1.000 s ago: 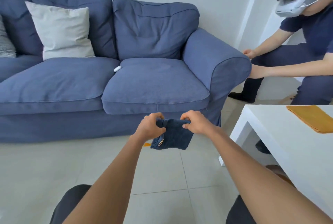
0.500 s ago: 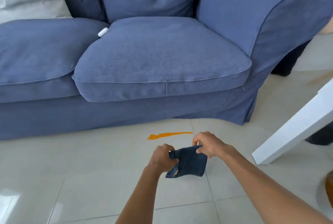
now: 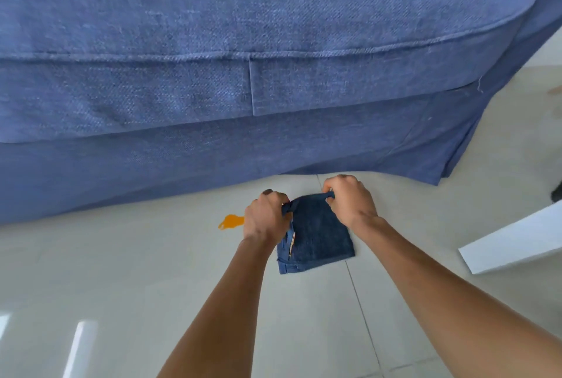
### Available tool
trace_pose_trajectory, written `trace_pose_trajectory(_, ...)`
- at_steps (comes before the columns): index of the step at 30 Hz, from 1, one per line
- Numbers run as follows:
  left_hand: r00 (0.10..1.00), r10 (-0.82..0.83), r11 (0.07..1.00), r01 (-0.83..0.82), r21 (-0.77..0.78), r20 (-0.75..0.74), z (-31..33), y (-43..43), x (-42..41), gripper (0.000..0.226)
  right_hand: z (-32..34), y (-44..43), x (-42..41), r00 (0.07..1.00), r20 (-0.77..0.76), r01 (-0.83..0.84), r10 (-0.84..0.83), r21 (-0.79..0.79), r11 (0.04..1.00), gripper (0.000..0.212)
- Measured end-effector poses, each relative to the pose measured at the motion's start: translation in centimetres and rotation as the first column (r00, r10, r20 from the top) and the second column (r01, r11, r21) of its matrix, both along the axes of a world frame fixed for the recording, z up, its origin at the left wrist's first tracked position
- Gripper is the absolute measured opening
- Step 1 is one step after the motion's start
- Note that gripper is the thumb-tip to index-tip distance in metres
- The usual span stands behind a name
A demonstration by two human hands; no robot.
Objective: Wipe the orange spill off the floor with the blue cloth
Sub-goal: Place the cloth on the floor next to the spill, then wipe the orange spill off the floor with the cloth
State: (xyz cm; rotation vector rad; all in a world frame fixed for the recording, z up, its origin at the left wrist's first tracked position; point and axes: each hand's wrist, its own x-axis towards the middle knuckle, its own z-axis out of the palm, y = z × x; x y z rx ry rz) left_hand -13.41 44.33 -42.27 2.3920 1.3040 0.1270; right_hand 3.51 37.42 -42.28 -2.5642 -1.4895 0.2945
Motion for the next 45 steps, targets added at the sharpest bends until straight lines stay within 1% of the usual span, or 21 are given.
trace_pose_trajectory(3,0.999,0.034,0.999,-0.034,0.020,0.003,-1.0,0.4,0.5,0.023,-1.2,0.4,-0.2,0.991,0.125,0.034,-0.043,0.066,0.997,0.013)
trace_pose_trajectory(6,0.998,0.054,0.998,-0.054,0.014,0.035,-1.5,0.5,0.6,0.030,-2.5,0.0,-0.6,0.982,0.171,0.063,-0.080,0.101,0.993,0.014)
trace_pose_trajectory(9,0.995,0.052,0.998,-0.053,0.013,0.090,-1.8,0.2,-0.5,0.040,-3.7,-0.6,-1.2,0.983,0.165,0.059,-0.082,0.142,0.988,0.030)
trace_pose_trajectory(11,0.993,0.049,0.997,-0.055,0.053,0.106,-2.0,-0.3,-2.2,0.042,-4.4,-1.2,-2.0,0.988,0.146,0.029,-0.051,0.146,0.989,0.038)
trace_pose_trajectory(15,0.993,0.086,0.990,-0.094,0.108,0.079,-3.3,-1.6,-7.2,0.045,-5.9,-1.7,-4.0,0.996,0.087,-0.042,0.034,0.087,0.995,0.054)
trace_pose_trajectory(18,0.991,0.121,0.981,-0.127,0.145,0.049,-5.3,-1.8,-11.7,0.052,-6.7,-1.3,-5.4,1.000,0.007,-0.002,0.002,0.045,0.999,0.065)
trace_pose_trajectory(21,0.984,0.176,0.968,-0.170,0.183,-0.020,-7.1,-0.8,-14.9,0.067,-7.8,-0.8,-6.7,0.997,-0.057,0.054,-0.053,0.018,0.998,0.075)
trace_pose_trajectory(23,0.982,0.185,0.970,-0.176,0.170,-0.033,-8.0,-0.3,-16.3,0.074,-8.5,-0.6,-7.5,0.998,-0.028,0.062,-0.061,0.003,0.998,0.085)
trace_pose_trajectory(25,0.983,0.182,0.974,-0.178,0.142,-0.016,-9.3,-0.3,-17.1,0.074,-9.1,-0.5,-8.0,0.997,0.032,0.068,-0.068,0.001,0.998,0.096)
trace_pose_trajectory(28,0.980,0.198,0.965,-0.195,0.173,0.002,-10.2,-0.6,-17.7,0.072,-9.8,-0.3,-8.3,0.992,0.088,0.083,-0.086,0.028,0.996,0.104)
trace_pose_trajectory(30,0.979,0.202,0.968,-0.200,0.154,0.003,-10.3,-0.4,-17.7,0.072,-10.1,-0.3,-8.4,0.989,0.116,0.094,-0.094,0.004,0.996,0.103)
trace_pose_trajectory(33,0.977,0.212,0.967,-0.211,0.142,0.012,-10.3,-0.3,-17.8,0.073,-10.3,0.0,-8.5,0.983,0.150,0.109,-0.109,0.011,0.994,0.097)
trace_pose_trajectory(40,0.967,0.250,0.960,-0.253,0.117,0.039,-10.5,-0.1,-17.8,0.075,-10.0,1.5,-9.9,0.979,0.118,0.173,-0.169,-0.028,0.984,0.083)
trace_pose_trajectory(41,0.968,0.247,0.961,-0.251,0.121,0.043,-10.5,-0.1,-17.8,0.075,-9.8,2.0,-10.8,0.983,0.108,0.155,-0.151,-0.033,0.987,0.081)
trace_pose_trajectory(45,0.971,0.235,0.963,-0.240,0.120,0.050,-10.3,0.0,-17.9,0.074,-9.7,2.4,-13.7,0.996,0.084,-0.026,0.025,0.010,1.000,0.076)
